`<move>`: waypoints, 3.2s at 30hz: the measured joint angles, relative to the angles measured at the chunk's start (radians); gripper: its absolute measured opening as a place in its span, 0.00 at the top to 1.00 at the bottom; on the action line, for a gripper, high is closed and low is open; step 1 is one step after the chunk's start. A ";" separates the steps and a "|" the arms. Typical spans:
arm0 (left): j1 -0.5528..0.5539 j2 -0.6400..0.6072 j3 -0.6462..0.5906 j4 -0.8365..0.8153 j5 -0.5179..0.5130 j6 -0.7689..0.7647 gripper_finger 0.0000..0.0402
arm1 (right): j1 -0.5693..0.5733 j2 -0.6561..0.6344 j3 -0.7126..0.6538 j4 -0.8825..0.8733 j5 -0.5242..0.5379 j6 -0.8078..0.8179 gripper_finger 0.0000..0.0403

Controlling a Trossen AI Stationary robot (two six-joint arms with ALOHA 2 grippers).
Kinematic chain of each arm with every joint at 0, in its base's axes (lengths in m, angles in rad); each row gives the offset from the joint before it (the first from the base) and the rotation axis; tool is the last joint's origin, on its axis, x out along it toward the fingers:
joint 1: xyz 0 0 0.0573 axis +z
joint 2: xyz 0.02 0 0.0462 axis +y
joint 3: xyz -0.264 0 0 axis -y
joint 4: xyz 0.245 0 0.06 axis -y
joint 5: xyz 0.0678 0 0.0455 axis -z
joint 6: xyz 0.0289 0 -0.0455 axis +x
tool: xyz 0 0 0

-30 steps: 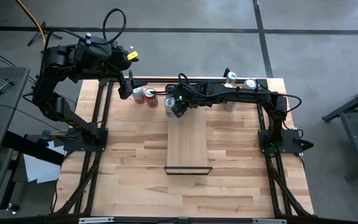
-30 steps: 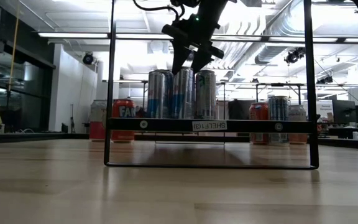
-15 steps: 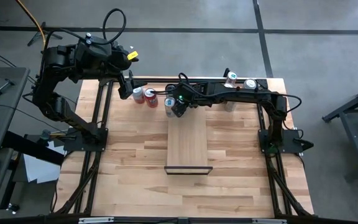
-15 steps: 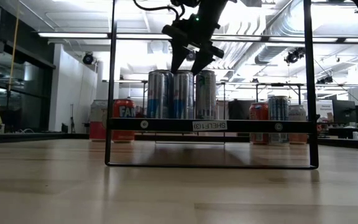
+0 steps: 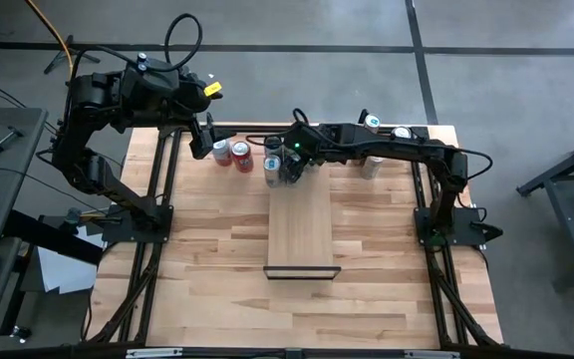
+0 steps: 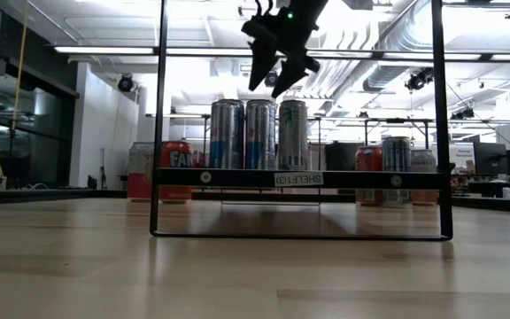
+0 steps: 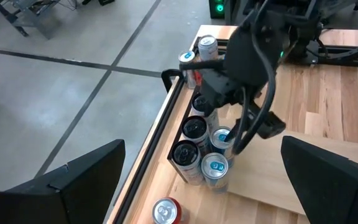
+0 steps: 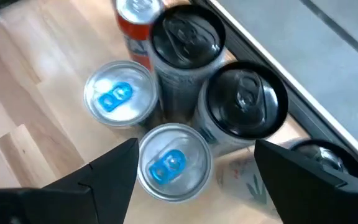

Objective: Place canned beverage on shelf
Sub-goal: Adjust the soda cans on the shelf

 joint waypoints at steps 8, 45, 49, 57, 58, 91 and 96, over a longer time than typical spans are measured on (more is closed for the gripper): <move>0.000 0.004 0.000 0.000 0.000 -0.006 0.03 | 0.002 -0.083 0.000 -0.052 -0.019 -0.099 0.24; 0.253 -0.478 -1.436 1.165 0.183 -0.163 0.03 | 0.005 -0.940 -0.880 0.398 -0.243 0.055 0.24; 0.284 -0.450 -1.436 1.145 0.186 -0.071 0.11 | 0.003 -0.923 -0.870 0.401 -0.201 0.022 0.27; 0.346 -0.298 -1.437 1.091 0.199 -0.002 0.72 | 0.003 -0.890 -0.868 0.377 -0.083 -0.022 0.83; 0.355 -0.283 -1.437 1.099 0.216 -0.001 0.82 | 0.003 -0.890 -0.868 0.375 -0.082 -0.042 0.91; 0.471 -0.081 -1.436 1.334 0.658 0.058 1.00 | 0.003 -0.890 -0.867 0.346 -0.128 -0.106 1.00; 0.463 -0.052 -1.436 1.361 0.657 0.047 1.00 | 0.003 -0.890 -0.867 0.346 -0.128 -0.106 1.00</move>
